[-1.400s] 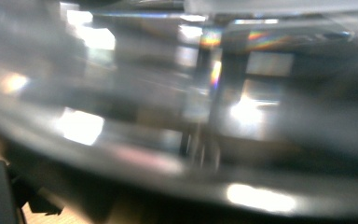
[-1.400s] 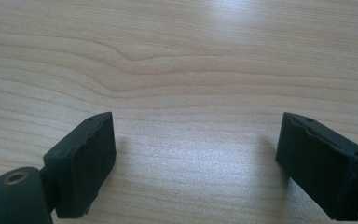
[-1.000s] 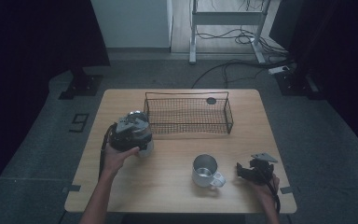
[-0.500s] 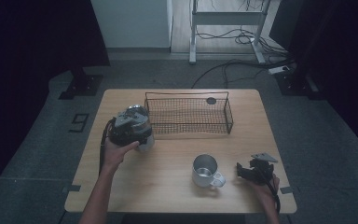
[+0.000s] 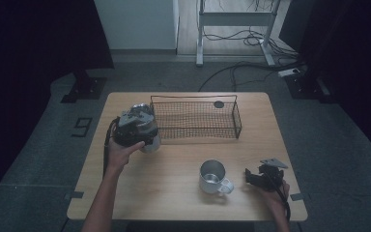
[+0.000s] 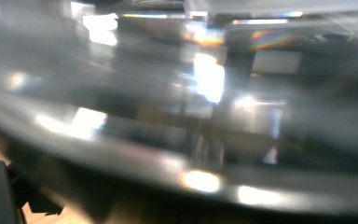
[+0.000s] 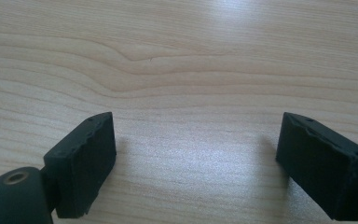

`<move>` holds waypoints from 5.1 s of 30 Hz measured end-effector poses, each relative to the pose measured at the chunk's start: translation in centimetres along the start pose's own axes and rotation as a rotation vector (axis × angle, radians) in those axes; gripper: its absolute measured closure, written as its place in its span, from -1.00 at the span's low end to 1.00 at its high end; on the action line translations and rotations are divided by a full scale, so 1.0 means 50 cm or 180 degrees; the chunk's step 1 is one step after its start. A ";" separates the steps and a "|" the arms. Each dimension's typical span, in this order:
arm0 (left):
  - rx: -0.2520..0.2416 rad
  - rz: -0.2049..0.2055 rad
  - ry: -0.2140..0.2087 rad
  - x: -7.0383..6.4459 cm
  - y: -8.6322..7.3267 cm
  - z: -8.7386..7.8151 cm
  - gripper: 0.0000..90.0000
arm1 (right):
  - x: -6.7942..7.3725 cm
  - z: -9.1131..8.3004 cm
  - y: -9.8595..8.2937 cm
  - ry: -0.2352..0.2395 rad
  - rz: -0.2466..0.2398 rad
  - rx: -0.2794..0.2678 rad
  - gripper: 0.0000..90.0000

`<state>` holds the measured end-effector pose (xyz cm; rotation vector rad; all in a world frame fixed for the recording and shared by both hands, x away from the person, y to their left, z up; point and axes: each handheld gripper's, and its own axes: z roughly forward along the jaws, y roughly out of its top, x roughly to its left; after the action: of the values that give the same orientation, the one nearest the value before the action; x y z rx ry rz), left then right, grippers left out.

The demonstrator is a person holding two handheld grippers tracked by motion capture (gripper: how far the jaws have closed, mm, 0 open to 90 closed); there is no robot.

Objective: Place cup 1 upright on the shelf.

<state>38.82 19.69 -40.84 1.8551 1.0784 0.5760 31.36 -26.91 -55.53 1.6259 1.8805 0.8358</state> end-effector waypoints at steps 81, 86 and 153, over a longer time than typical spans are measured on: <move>-0.0059 0.0022 -0.0074 -0.003 0.116 0.064 -0.91 | -0.001 0.001 0.000 -0.0024 0.0012 -0.0017 -0.73; -0.0064 -0.0013 -0.0089 0.000 0.121 0.072 -0.91 | -0.001 0.001 0.000 -0.0024 0.0015 -0.0016 -0.73; 0.0087 0.0039 -0.0135 0.005 0.170 0.214 -0.91 | -0.002 0.001 0.000 -0.0044 0.0033 -0.0015 -0.72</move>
<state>50.59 13.02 -38.80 1.8905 1.0525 0.5290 31.42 -27.01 -55.55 1.6357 1.8610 0.8306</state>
